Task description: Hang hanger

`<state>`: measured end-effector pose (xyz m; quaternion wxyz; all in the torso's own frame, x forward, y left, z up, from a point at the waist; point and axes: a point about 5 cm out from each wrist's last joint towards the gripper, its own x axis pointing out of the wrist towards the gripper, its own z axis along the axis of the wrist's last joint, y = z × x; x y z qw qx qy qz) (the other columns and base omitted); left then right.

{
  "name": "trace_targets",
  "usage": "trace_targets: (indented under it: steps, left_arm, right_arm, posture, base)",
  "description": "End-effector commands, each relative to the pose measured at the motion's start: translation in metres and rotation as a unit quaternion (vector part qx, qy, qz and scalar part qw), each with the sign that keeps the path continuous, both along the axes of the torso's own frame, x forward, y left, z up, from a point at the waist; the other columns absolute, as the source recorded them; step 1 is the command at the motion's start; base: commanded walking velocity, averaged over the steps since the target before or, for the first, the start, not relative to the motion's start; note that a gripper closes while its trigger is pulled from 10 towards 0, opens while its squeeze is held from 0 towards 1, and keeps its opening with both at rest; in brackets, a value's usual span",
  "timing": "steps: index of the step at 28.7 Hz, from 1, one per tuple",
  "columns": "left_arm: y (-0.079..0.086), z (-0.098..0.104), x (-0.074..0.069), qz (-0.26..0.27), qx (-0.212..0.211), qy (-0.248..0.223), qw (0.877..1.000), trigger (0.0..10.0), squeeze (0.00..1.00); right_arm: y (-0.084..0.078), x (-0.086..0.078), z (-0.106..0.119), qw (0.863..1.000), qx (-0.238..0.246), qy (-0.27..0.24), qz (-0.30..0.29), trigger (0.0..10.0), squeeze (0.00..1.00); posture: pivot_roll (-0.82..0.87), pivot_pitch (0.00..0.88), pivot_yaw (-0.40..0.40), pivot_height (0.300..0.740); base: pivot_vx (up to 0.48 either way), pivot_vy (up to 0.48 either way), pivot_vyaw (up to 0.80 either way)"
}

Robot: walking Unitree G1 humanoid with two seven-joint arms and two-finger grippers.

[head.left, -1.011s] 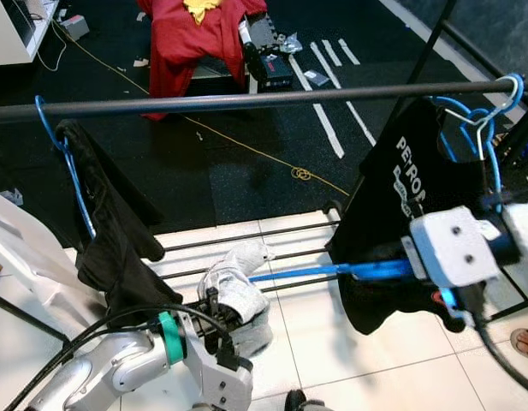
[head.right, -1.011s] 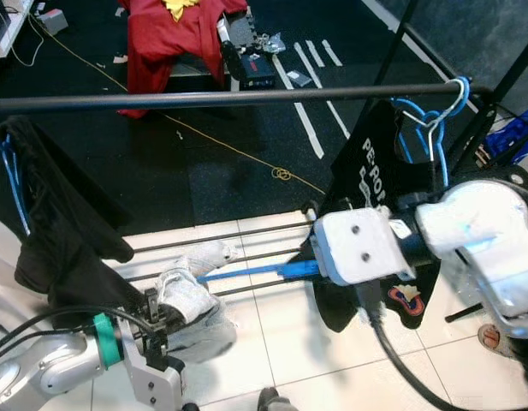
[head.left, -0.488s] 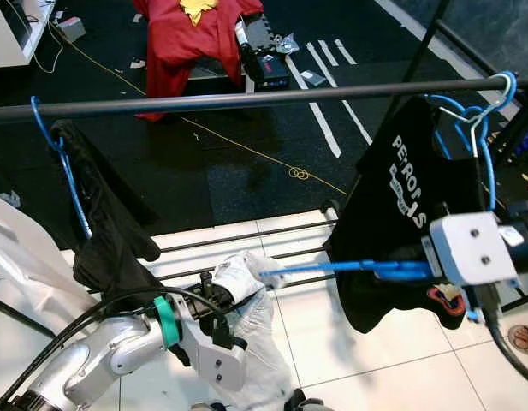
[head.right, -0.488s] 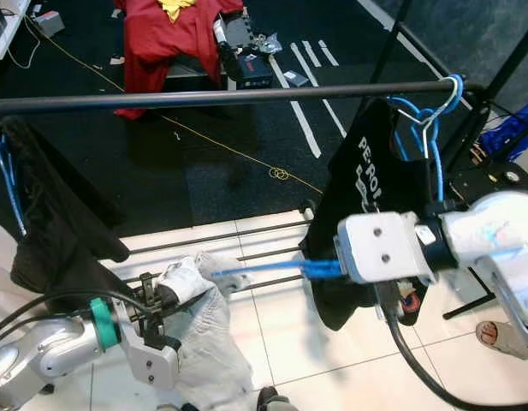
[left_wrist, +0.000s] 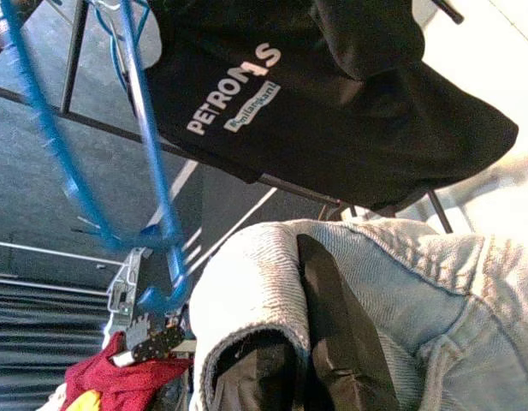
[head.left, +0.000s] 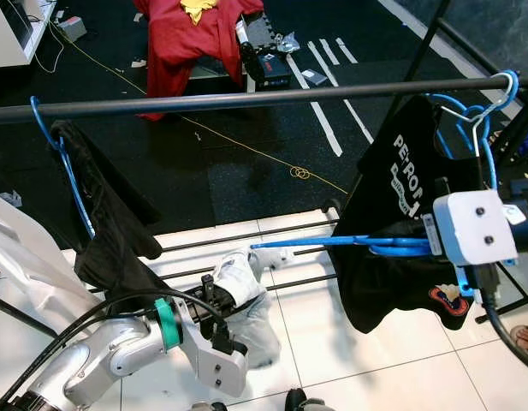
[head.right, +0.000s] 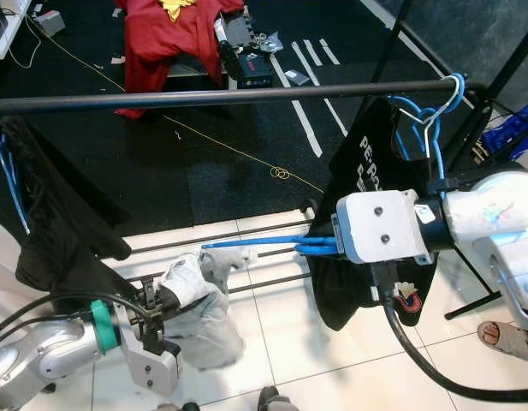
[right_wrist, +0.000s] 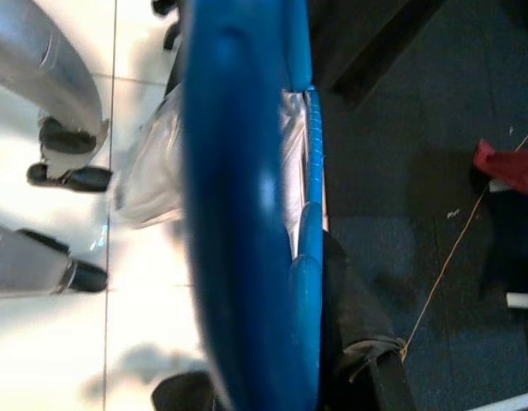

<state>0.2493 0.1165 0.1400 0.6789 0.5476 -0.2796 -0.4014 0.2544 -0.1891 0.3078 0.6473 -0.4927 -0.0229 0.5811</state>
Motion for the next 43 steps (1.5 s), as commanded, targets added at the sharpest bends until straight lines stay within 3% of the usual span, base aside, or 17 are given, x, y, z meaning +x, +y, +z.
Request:
trace_targets:
  steps: [1, 13, 27, 43]
  left_arm:
    - [-0.004, -0.003, -0.004, -0.019, 0.0, 0.002, 1.0, 10.0, 0.0]
    - [-0.01, -0.003, -0.002, -0.027, -0.002, -0.001, 1.0, 10.0, 0.0]
    - [-0.013, -0.005, 0.0, -0.033, -0.004, -0.001, 0.999, 10.0, 0.0]
    - [-0.013, -0.007, 0.0, -0.03, -0.006, -0.001, 1.0, 10.0, 0.0]
  right_arm:
    - [0.004, -0.001, -0.002, 1.0, -0.004, 0.001, 0.015, 10.0, 0.0]
    - [0.025, -0.004, -0.003, 0.997, -0.008, 0.012, 0.079, 10.0, 0.0]
    - [0.019, -0.015, -0.006, 0.994, -0.042, 0.041, 0.091, 10.0, 0.0]
    - [0.016, -0.012, -0.002, 0.993, -0.08, 0.015, 0.084, 10.0, 0.0]
  posture:
    - [-0.14, 0.18, 0.049, 0.74]
    - [-0.14, 0.179, 0.047, 0.74]
    - [-0.15, 0.183, 0.046, 0.74]
    - [-0.15, 0.177, 0.039, 0.74]
  base:
    - [0.0, 0.0, 0.0]
    - [0.0, 0.0, 0.0]
    - [0.0, 0.0, 0.0]
    - [0.0, 0.0, 0.0]
